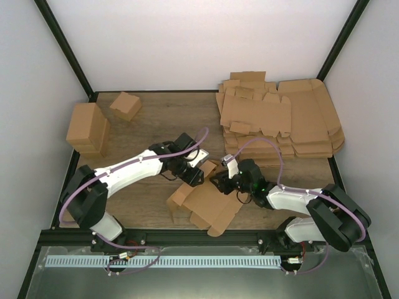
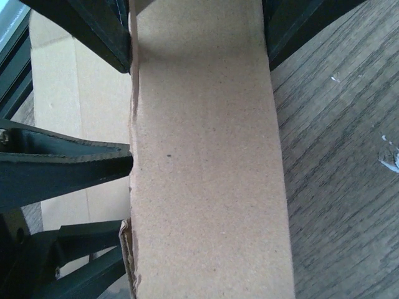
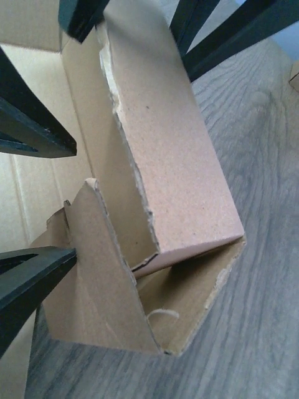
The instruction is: Fold the paper box
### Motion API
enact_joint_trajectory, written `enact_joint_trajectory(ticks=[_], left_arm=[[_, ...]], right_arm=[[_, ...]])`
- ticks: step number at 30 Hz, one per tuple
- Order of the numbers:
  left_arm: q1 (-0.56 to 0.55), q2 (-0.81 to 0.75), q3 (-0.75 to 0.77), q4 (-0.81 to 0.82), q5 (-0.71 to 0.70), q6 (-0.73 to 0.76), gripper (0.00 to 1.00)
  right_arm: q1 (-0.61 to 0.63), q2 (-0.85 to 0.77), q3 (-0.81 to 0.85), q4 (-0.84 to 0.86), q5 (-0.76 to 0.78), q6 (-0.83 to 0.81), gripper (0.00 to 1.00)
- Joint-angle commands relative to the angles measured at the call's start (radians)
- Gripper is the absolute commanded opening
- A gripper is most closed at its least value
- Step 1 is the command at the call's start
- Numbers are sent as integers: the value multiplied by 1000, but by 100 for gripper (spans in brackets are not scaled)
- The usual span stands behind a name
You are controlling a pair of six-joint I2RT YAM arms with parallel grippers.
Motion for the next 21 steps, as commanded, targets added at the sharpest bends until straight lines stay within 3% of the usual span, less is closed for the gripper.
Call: enact_joint_trajectory(ticks=[1,10,21], left_arm=[[-27,24,44,-25,42,37,52],[-50,53,73,-42,58,47,52],[-106,94,118,-97,15,27,52]], right_arm=[[7,9,15,111,-30,-86,42],[7,86,-10,267,-61,-122,37],[7,202,-69,525,32,-74,25]])
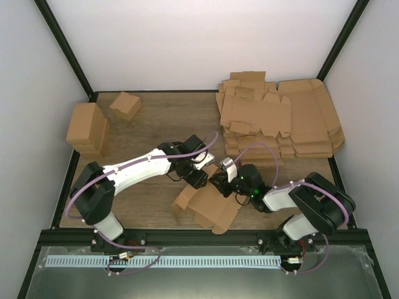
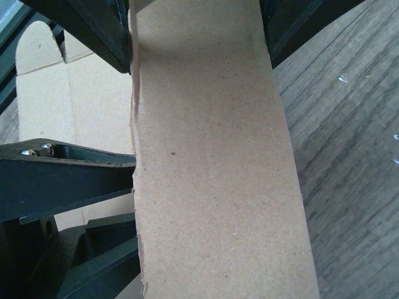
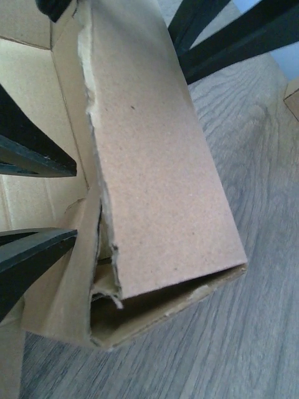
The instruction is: Fold the paper box
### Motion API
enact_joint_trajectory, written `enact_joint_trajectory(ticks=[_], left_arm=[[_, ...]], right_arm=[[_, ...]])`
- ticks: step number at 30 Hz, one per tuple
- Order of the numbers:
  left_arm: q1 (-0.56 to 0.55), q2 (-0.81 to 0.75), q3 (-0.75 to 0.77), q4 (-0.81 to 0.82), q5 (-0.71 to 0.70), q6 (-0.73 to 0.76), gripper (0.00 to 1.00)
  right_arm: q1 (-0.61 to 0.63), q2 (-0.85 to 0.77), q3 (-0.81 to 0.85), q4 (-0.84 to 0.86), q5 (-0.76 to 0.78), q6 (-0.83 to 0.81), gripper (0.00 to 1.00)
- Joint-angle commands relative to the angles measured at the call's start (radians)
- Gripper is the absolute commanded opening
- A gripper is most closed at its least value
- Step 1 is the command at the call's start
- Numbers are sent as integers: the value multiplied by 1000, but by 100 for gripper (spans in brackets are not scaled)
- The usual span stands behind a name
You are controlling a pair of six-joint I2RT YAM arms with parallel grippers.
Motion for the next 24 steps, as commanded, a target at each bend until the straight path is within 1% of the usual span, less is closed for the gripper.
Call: enact_joint_trajectory(ticks=[1,3,6,8,13,17,24], left_arm=[[-50,24,38,-11,69,12,52],[-55,26,44,-17,68,1,52],[-63,36,55,-35,77,-6,52],[-68,44,61,-50,79,-10,52],[-70,44,54,-39,123,-29,52],[-70,48,61,-35,153,-49,52],[-69,52,66,10,238,-76,52]], right_arm=[[7,59,19,199,63,25,25],[6,68,5,245,87,43,24],[7,84,-6,281,155,53,21],[7,96,-14,310,196,52,18],[7,135,-22,390,232,48,7],[7,177,-21,464,229,42,3],[7,241,19,482,183,44,2]])
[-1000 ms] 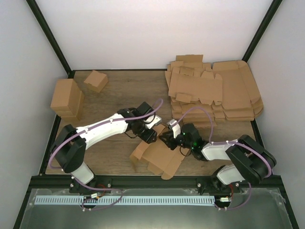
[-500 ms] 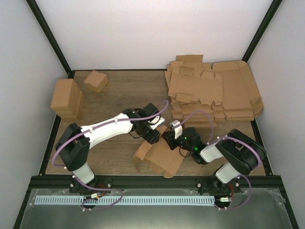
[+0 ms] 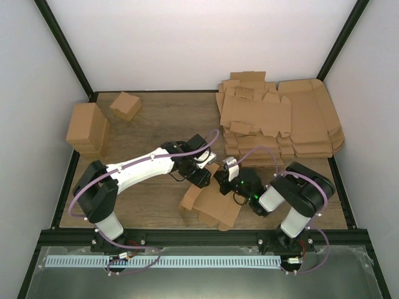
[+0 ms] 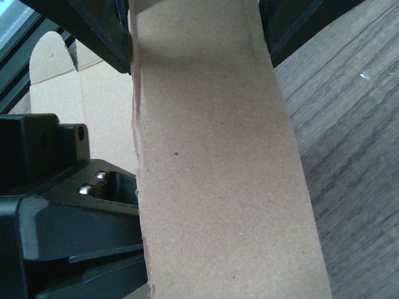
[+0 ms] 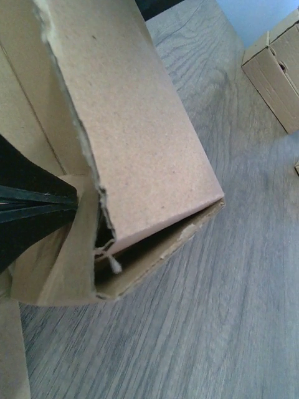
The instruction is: Fold the paper box
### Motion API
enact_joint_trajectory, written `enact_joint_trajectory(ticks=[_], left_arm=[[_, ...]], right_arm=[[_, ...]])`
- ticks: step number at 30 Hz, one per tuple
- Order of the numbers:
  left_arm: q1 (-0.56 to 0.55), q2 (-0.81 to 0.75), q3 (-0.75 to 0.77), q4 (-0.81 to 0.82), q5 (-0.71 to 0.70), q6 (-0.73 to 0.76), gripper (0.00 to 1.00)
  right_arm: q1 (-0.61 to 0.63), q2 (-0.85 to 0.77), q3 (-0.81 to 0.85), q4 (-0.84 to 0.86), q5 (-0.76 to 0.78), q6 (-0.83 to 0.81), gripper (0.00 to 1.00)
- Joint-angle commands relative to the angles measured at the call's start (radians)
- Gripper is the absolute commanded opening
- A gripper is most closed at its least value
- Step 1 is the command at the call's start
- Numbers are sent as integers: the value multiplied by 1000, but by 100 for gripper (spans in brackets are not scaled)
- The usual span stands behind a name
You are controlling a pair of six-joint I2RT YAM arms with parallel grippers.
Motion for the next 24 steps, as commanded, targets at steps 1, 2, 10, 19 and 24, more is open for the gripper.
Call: enact_joint_trajectory(ticks=[1,2,10,19,24], left_arm=[[-47,18,22,27,256,11,52],[-47,18,23,33,271,9,52],[-47,14,29,35,315,0,52],[-47,26,35,-22,150,-16,52],[-55,42,49,-43,68,-19,51]], right_arm=[[1,29,72,98,22,-12,2],[2,32,77,93,21,-11,1],[3,53,110,72,61,-5,1],[3,46,114,-11,116,36,1],[3,-2,109,-97,83,42,1]])
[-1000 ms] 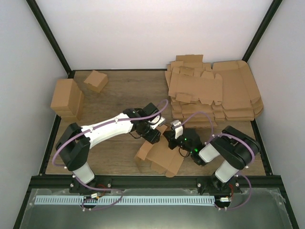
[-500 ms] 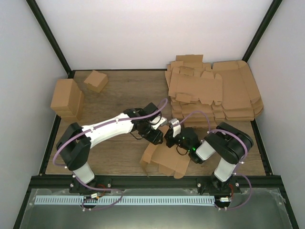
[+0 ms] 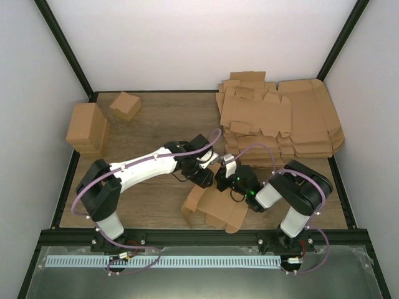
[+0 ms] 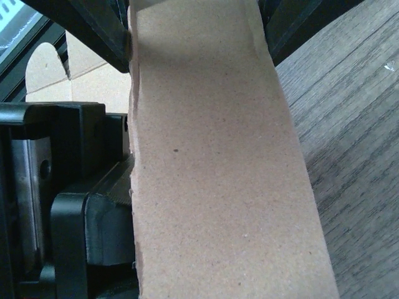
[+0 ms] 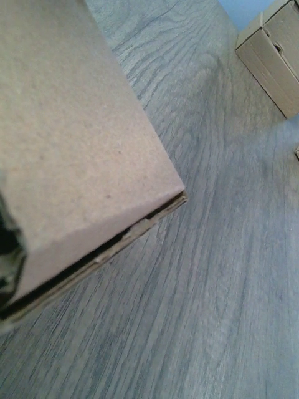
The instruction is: Fold the paper box
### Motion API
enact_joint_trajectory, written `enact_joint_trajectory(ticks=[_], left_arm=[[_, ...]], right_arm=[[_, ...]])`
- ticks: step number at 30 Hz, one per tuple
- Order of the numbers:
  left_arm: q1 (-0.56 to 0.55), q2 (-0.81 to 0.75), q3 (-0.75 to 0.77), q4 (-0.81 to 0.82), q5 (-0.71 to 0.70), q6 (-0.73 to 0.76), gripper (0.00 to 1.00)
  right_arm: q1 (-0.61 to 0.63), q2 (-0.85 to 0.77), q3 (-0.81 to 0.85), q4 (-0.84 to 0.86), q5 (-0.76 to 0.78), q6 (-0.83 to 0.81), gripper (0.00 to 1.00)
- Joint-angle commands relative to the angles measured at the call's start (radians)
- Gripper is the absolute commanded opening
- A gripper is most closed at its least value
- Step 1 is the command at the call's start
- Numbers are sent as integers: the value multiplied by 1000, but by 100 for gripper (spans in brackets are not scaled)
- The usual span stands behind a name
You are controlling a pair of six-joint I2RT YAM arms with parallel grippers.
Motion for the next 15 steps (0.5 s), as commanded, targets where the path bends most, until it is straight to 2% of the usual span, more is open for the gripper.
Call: enact_joint_trajectory(ticks=[1,15], left_arm=[[-52,19,29,-49,29,26,51],[-65,64,42,-70,-109,42,51]], right_arm=[[-5,-49,39,-63,33,13,1],[-5,-179,-30,-162,-64,23,14]])
